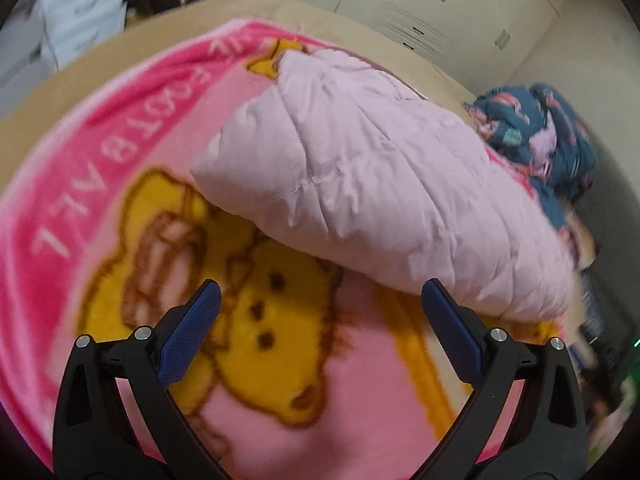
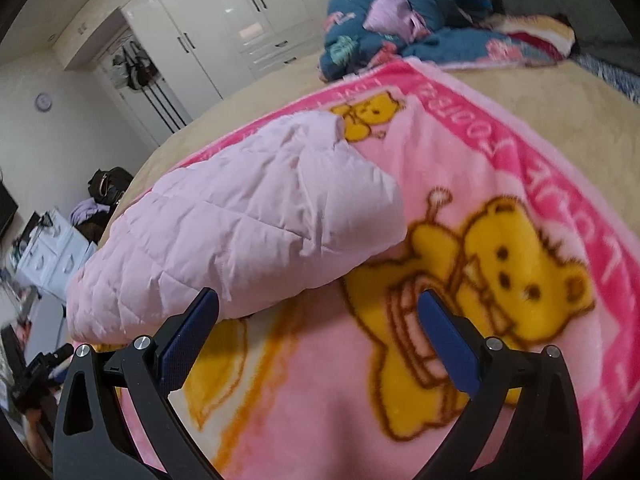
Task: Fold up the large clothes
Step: 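Push both tools under the folded jacket edge and lift it, then roll the lifted jacket over onto itself with both tools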
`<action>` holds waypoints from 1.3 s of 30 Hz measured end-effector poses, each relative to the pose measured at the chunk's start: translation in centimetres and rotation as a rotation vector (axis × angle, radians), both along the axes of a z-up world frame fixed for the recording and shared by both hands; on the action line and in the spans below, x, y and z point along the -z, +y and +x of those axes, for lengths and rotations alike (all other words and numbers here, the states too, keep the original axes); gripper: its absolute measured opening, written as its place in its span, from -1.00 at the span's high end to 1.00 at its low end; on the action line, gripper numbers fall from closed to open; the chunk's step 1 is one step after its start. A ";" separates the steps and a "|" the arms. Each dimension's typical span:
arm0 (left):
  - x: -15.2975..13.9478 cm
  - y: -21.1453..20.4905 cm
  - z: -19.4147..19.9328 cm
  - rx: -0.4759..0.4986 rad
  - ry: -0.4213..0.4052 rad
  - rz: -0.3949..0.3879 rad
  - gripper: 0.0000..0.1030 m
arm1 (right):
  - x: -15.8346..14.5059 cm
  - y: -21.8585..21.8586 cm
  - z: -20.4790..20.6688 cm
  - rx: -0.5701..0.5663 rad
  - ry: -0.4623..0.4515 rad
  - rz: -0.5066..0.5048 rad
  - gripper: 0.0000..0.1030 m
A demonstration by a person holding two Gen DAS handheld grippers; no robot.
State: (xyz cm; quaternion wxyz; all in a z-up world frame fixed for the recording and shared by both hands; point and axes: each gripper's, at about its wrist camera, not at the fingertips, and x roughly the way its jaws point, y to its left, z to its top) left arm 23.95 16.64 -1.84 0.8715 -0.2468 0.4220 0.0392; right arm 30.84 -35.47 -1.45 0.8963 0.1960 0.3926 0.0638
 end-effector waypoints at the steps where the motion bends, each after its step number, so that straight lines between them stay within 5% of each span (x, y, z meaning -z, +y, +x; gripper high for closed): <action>1: 0.2 0.3 0.5 -0.014 0.004 -0.032 -0.82 | 0.2 0.1 0.4 0.005 0.009 0.011 -0.92; 7: 2.1 2.4 3.8 -0.077 0.011 -0.283 -0.82 | 2.2 0.4 3.3 0.044 0.073 0.099 -0.92; 13: 3.9 4.0 6.3 -0.160 0.006 -0.359 -0.82 | 3.8 -0.2 5.7 0.101 0.120 0.183 -0.92; 22: 5.6 5.5 8.4 -0.217 0.000 -0.387 -0.84 | 5.2 -0.1 9.4 0.117 0.133 0.286 -0.92; 34: 5.8 5.0 10.0 -0.222 -0.035 -0.322 -0.84 | 7.1 0.3 12.4 0.134 0.083 0.373 -0.91; 39: 4.2 4.2 9.9 -0.189 -0.072 -0.232 -0.39 | 5.6 0.8 12.2 0.082 0.007 0.320 -0.36</action>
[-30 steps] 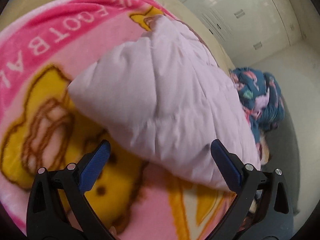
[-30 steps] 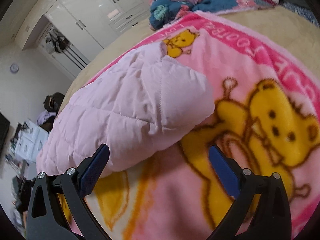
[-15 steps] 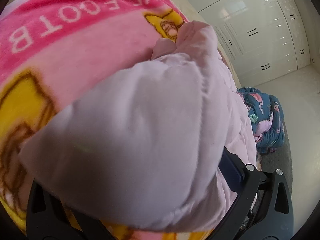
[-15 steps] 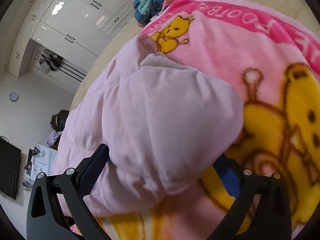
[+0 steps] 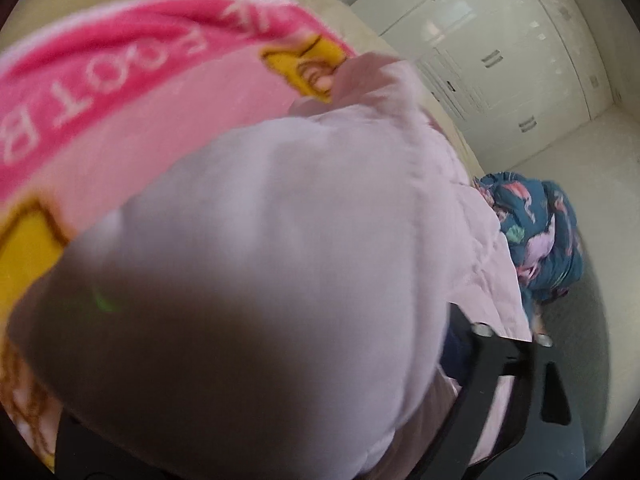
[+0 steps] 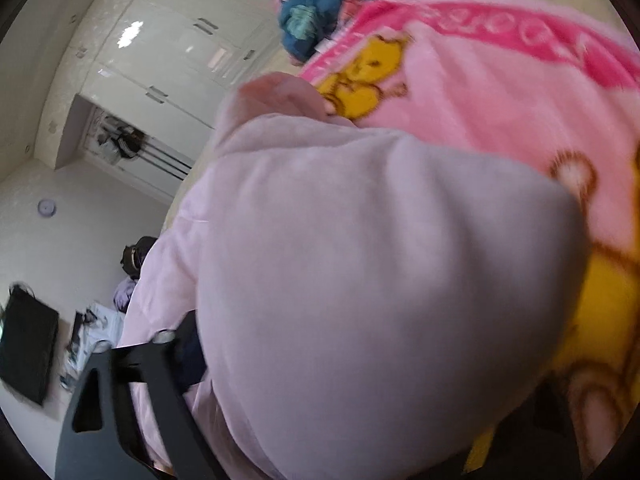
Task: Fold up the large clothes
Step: 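Roll the lifted jacket over onto itself with both tools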
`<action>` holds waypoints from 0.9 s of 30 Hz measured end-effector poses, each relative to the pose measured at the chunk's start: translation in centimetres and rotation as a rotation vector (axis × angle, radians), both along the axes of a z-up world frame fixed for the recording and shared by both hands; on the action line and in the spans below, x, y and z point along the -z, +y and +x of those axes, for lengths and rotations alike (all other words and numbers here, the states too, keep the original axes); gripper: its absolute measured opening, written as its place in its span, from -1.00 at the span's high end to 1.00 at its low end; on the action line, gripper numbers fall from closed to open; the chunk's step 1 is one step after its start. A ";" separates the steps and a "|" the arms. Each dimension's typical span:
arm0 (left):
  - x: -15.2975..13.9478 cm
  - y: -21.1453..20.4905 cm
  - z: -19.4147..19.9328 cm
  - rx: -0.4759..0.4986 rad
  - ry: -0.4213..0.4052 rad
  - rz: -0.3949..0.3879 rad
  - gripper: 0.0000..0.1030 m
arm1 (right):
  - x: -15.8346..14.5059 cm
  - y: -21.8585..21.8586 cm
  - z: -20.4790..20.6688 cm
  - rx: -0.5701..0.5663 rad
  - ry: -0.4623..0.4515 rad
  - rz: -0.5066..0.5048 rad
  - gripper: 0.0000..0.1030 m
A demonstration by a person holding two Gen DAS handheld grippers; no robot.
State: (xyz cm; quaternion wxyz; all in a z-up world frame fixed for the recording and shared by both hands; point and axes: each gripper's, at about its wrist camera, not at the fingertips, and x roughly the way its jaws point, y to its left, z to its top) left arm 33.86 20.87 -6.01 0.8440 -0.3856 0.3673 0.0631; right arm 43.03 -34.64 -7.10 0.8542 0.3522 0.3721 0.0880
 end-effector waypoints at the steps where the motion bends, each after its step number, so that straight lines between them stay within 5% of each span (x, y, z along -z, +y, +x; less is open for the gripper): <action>1: -0.7 -0.4 0.0 0.009 -0.008 0.035 -0.32 | -0.4 0.2 -0.2 -0.011 -0.022 -0.017 -0.19; 5: -2.9 -1.8 -0.1 0.047 -0.034 0.150 0.09 | -2.3 1.0 -0.4 -0.073 -0.082 -0.102 0.17; 9: -4.5 -2.6 -0.4 0.077 -0.063 0.226 0.28 | -4.0 2.0 -0.5 -0.118 -0.117 -0.184 0.30; 20: -10.4 -4.5 -2.6 0.143 -0.177 0.373 0.40 | -12.8 7.5 -5.2 -0.299 -0.359 -0.465 0.42; 27: -12.5 -5.0 -7.8 0.169 -0.236 0.381 0.40 | -16.2 9.1 -10.9 -0.378 -0.487 -0.514 0.44</action>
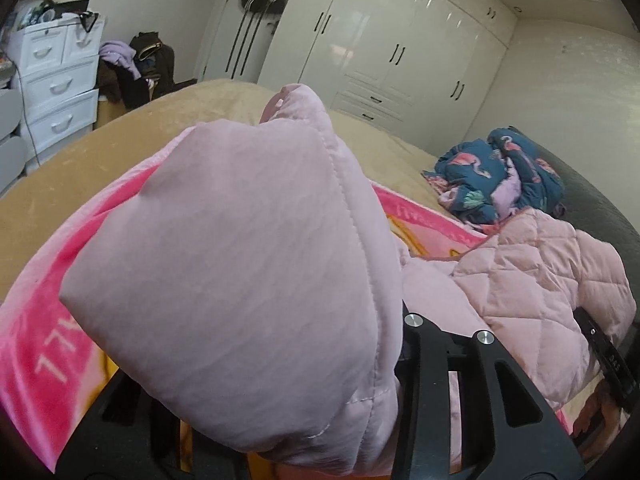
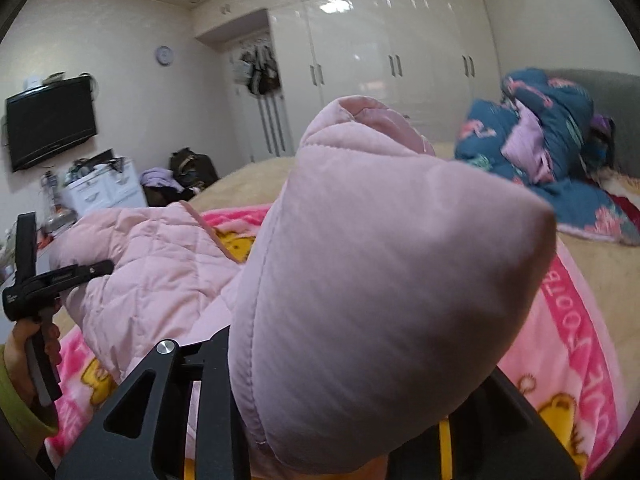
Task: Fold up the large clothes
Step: 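Roll the lifted jacket over onto itself with both tools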
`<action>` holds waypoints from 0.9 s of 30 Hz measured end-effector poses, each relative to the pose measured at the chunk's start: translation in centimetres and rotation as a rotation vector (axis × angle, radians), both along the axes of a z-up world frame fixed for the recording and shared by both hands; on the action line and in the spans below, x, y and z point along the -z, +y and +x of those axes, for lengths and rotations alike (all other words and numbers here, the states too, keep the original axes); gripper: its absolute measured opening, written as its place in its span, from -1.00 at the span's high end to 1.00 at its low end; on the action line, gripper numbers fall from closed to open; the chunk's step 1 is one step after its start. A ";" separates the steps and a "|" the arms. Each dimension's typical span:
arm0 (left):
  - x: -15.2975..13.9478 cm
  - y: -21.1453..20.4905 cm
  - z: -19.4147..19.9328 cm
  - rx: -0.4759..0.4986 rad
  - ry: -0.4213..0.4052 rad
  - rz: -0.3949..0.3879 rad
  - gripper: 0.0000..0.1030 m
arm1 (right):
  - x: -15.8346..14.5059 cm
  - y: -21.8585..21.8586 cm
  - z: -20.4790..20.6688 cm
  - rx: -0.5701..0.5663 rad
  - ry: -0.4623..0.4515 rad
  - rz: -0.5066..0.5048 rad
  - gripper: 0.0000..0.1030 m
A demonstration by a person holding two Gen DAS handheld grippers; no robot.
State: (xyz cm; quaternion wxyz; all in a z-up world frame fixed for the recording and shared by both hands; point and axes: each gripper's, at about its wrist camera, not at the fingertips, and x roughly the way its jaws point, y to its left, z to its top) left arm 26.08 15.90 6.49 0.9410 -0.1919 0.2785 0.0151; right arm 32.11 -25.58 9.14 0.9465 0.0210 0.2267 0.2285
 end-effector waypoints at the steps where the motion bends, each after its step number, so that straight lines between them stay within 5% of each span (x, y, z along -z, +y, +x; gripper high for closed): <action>1: -0.3 -0.1 -0.7 0.005 -0.005 0.000 0.40 | -0.3 0.0 -0.7 -0.004 -0.007 -0.008 0.45; 15: -0.7 -1.4 -5.9 0.028 0.006 0.019 0.40 | 0.2 -2.0 -6.5 -0.002 0.024 0.005 0.45; 27: 1.5 -1.6 -8.3 0.031 0.060 0.054 0.39 | 3.4 -4.1 -9.0 0.050 0.079 0.058 0.44</action>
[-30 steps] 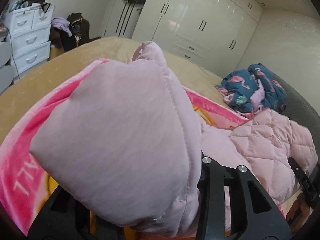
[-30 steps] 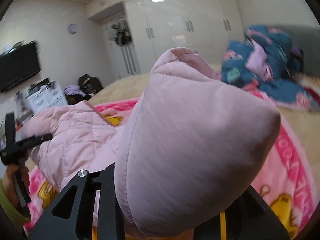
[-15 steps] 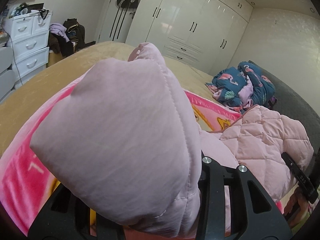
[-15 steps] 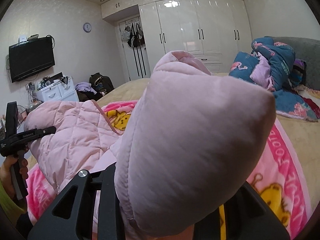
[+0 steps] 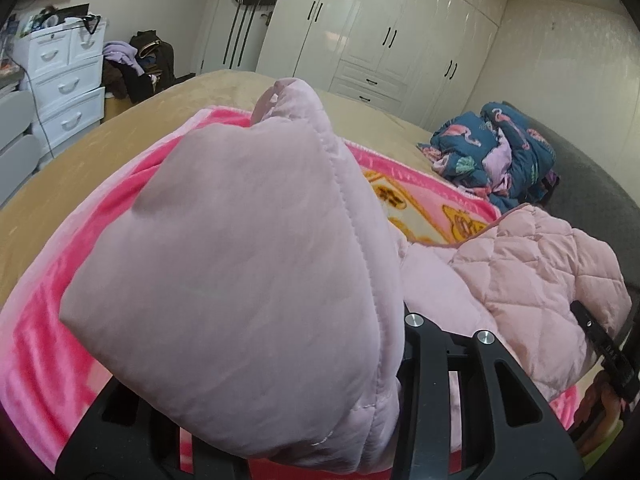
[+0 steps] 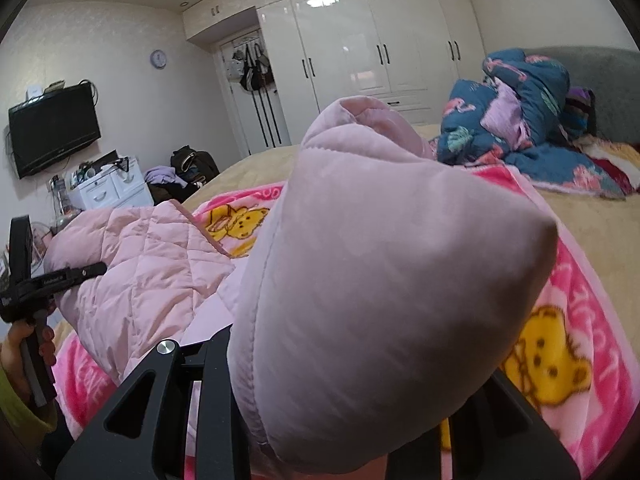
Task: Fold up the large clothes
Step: 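Roll the lifted jacket over onto itself with both tools, then release the jacket and pull both tools back from the bundle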
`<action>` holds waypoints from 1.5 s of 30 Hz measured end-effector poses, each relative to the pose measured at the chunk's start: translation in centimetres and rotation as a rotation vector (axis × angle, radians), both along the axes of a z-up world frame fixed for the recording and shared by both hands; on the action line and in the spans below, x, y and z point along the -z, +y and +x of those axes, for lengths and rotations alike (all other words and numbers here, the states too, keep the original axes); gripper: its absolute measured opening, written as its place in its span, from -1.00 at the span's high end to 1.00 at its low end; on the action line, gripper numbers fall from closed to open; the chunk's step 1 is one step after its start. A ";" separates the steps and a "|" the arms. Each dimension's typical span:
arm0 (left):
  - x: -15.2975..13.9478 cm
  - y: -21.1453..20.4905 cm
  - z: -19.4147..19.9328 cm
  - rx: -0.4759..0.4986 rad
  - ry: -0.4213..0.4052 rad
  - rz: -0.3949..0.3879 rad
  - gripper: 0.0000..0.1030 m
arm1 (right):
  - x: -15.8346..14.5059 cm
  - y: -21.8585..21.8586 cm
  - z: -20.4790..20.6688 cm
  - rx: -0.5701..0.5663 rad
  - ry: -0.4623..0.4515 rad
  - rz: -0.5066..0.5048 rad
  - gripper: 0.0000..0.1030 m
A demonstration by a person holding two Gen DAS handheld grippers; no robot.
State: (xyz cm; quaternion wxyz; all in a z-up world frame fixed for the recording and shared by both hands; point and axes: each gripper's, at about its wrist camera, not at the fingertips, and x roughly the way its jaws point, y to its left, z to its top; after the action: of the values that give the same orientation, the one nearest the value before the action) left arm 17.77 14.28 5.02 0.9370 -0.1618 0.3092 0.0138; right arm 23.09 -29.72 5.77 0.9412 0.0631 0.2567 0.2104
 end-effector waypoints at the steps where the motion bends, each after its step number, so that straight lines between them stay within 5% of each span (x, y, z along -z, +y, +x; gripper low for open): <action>1: 0.3 0.0 -0.1 -0.002 0.007 0.001 0.39 | 0.3 -0.3 -0.1 0.006 0.005 0.006 0.44; 21: 3.4 0.7 -0.5 -0.024 0.086 -0.001 0.33 | 8.4 -5.1 0.0 0.211 0.310 0.235 0.24; 27: 4.1 1.1 -0.7 -0.027 0.103 -0.010 0.30 | 9.2 -5.6 -0.3 0.266 0.377 0.263 -0.10; 32: 4.6 1.2 -1.1 -0.033 0.114 -0.024 0.21 | 9.7 -6.5 -1.3 0.325 0.438 0.296 -0.64; 45: 6.4 2.4 -2.4 -0.057 0.126 -0.086 -0.11 | 8.3 -7.6 -5.1 0.376 0.406 0.225 -0.77</action>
State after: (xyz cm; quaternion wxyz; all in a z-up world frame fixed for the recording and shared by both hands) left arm 15.32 16.71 -1.34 0.9072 -0.2094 0.3631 0.0374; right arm 17.96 -37.27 -2.49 0.8802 0.2541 0.3987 0.0426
